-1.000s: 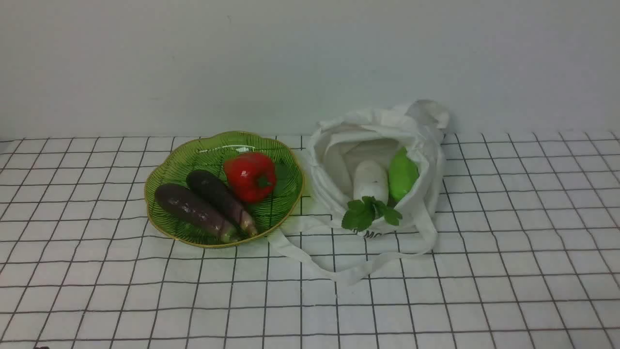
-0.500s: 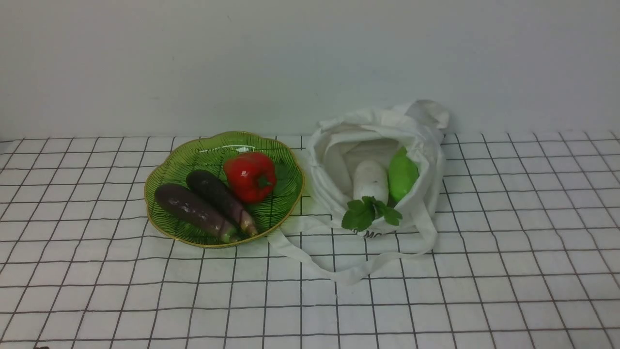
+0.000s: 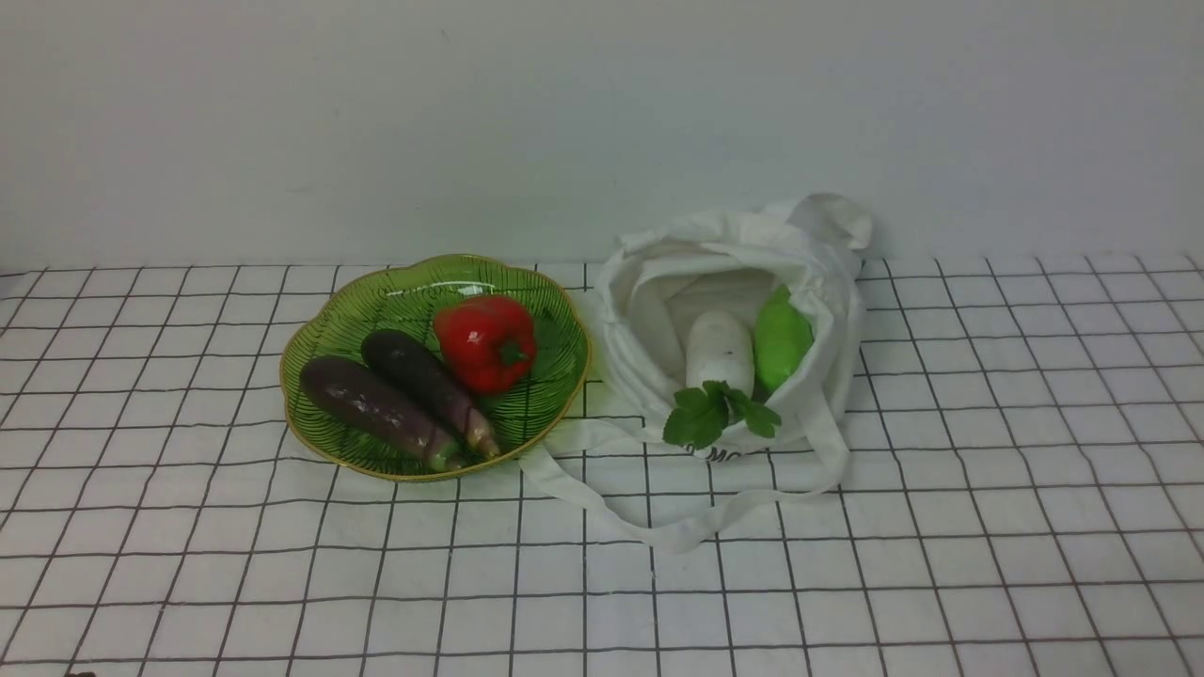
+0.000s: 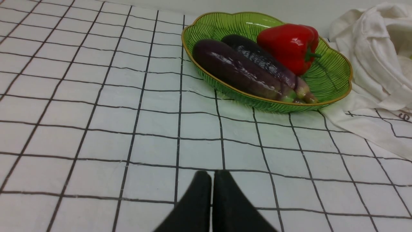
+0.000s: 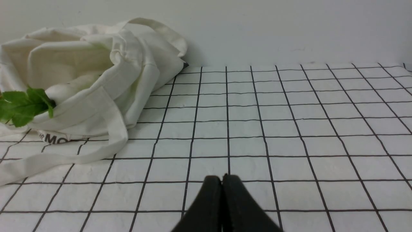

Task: Take vegetables from bag on white checkered tablecloth place on plate.
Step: 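Reach into the cloth bag and grasp the green vegetable inside with the right gripper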

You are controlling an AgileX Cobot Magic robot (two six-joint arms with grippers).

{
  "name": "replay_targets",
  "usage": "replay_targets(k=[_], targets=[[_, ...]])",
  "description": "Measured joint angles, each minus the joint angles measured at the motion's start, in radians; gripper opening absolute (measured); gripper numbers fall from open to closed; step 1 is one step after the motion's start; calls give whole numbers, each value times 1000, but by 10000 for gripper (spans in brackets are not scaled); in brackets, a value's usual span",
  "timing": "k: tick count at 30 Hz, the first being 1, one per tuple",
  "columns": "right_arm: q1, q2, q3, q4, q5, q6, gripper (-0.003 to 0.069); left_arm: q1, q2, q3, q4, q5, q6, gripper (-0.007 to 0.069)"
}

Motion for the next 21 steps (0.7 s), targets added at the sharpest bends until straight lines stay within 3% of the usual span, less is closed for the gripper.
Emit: replay_targets(k=[6,10,13,21], targets=[[0,0,8,26,-63,57,-15,0,0,0,0,0,0,-8],[0,0,8,317,-197,349,-15,0,0,0,0,0,0,-8],[0,0,8,455,-220,464,-15,0,0,0,0,0,0,-8],[0,0,8,499,-232,462,-15,0,0,0,0,0,0,-8]])
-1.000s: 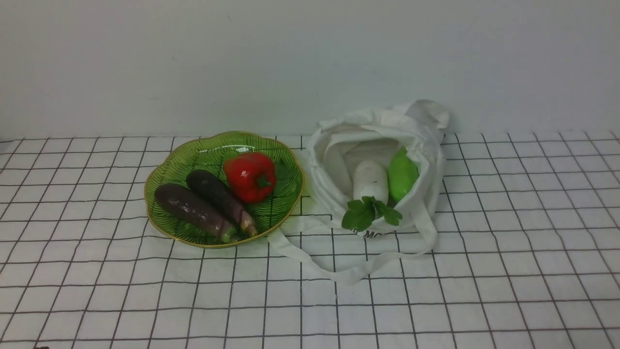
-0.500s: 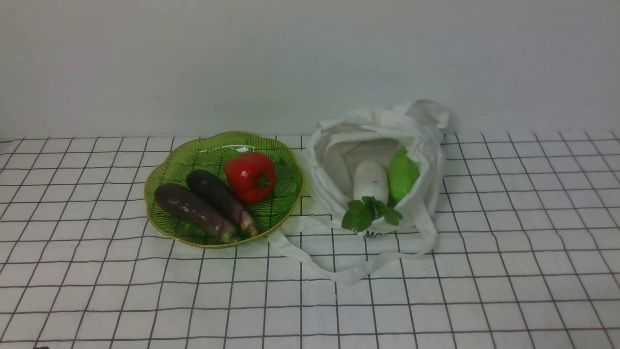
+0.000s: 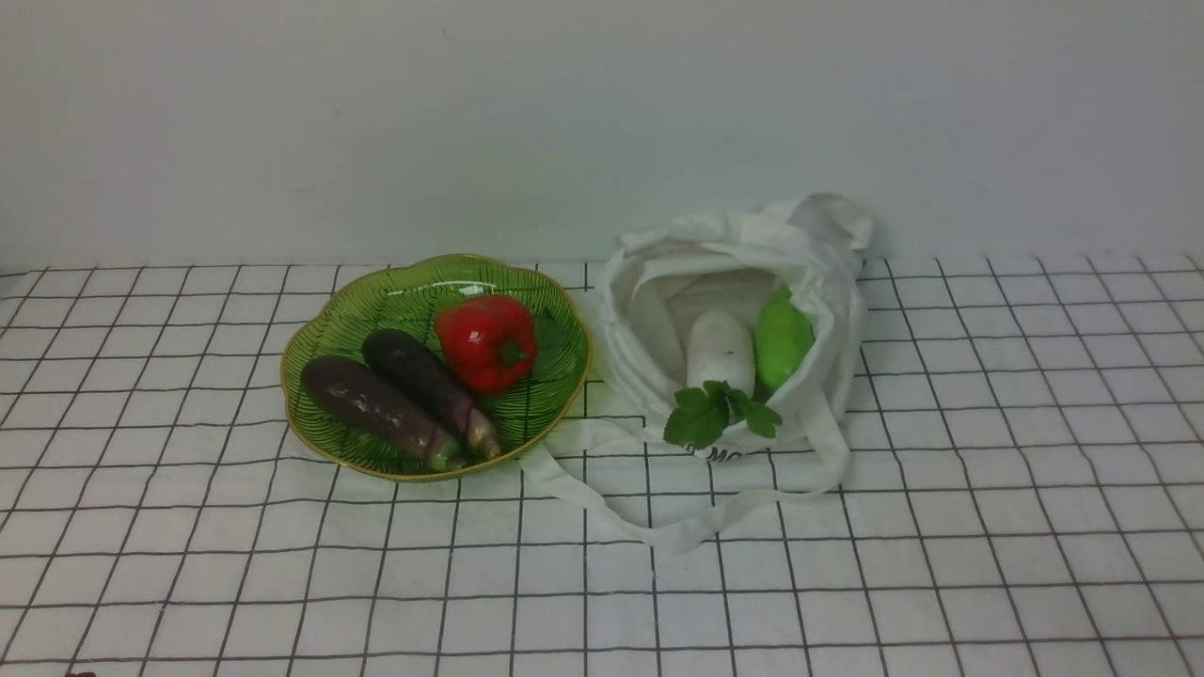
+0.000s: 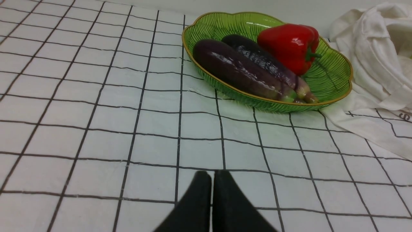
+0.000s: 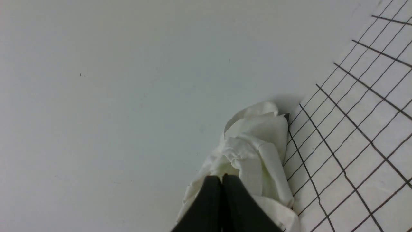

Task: Take vegetables from bag on white checkered tablecloth place on plate.
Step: 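Reach into the cloth bag and grasp the green vegetable inside with the right gripper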

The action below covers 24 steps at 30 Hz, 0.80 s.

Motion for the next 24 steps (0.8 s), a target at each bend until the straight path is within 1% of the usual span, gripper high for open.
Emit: replay_targets(k=[2,3,5,6,7,8,9,10,11,12,14,16,18,19,20,22,24], targets=[[0,0,-30,-8,45,-50,-15,0,0,0,0,0,0,-8],[0,0,-36,-8,51,-57,-15,0,0,0,0,0,0,-8],[0,29,-154,-74,134,-145,-15,0,0,0,0,0,0,-8],[0,35,-166,-74,134,-152,-15,0,0,0,0,0,0,-8],[0,132,-298,-178,239,-207,-14,0,0,0,0,0,0,-8],[0,195,-363,-242,309,-222,-14,0,0,0,0,0,0,-8],[0,252,-414,-294,374,-230,-13,0,0,0,0,0,0,-8],[0,266,-426,-307,390,-231,-13,0,0,0,0,0,0,-8],[0,326,-472,-368,479,-233,-12,0,0,0,0,0,0,-8],[0,464,-560,-447,617,-233,-11,0,0,0,0,0,0,-8],[0,597,-621,-498,753,-235,-11,0,0,0,0,0,0,-8],[0,708,-655,-496,803,-255,-11,0,0,0,0,0,0,-8],[0,831,-681,-439,816,-333,-11,0,0,0,0,0,0,-8],[0,854,-685,-409,812,-356,-11,0,0,0,0,0,0,-8],[0,930,-697,-337,791,-451,-10,0,0,0,0,0,0,-8],[0,1027,-713,-194,749,-602,-6,0,0,0,0,0,0,-8],[0,1102,-737,-101,727,-719,-3,0,0,0,0,0,0,-8]])
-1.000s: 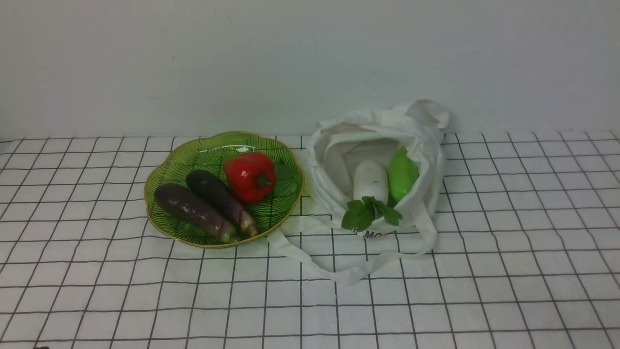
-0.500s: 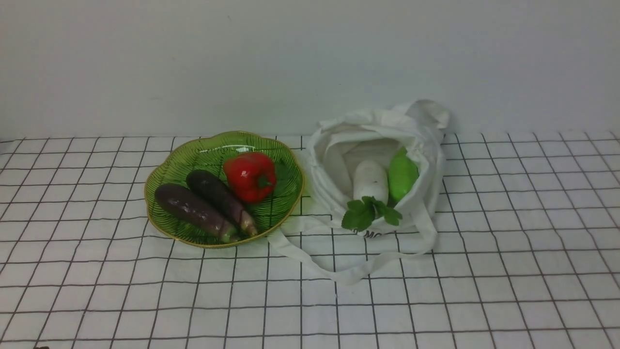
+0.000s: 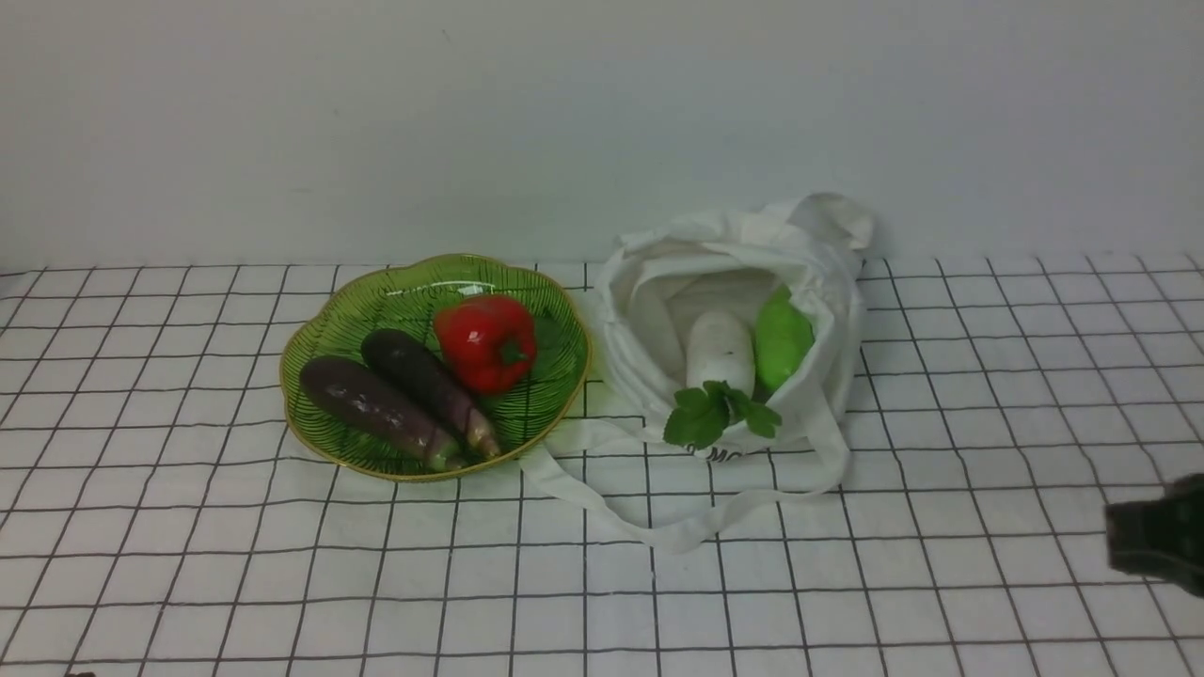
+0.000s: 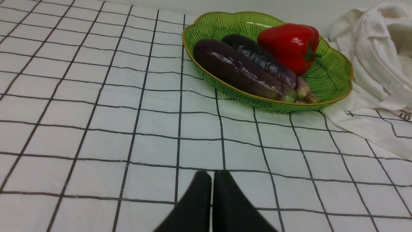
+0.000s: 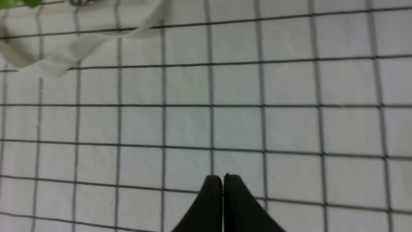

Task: Take vegetables from bag on white checkered tablecloth place on plate.
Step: 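Reach into the cloth bag and grasp the green vegetable inside with the right gripper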

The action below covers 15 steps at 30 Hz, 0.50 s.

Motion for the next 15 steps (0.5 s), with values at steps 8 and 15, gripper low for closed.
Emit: replay_targets(k=[8,15], targets=[[91,193,-172,117,-46,-116,16,0,0,0,0,0,0,-8],[331,460,-451,-114,-81,149,71,0,0,0,0,0,0,-8]])
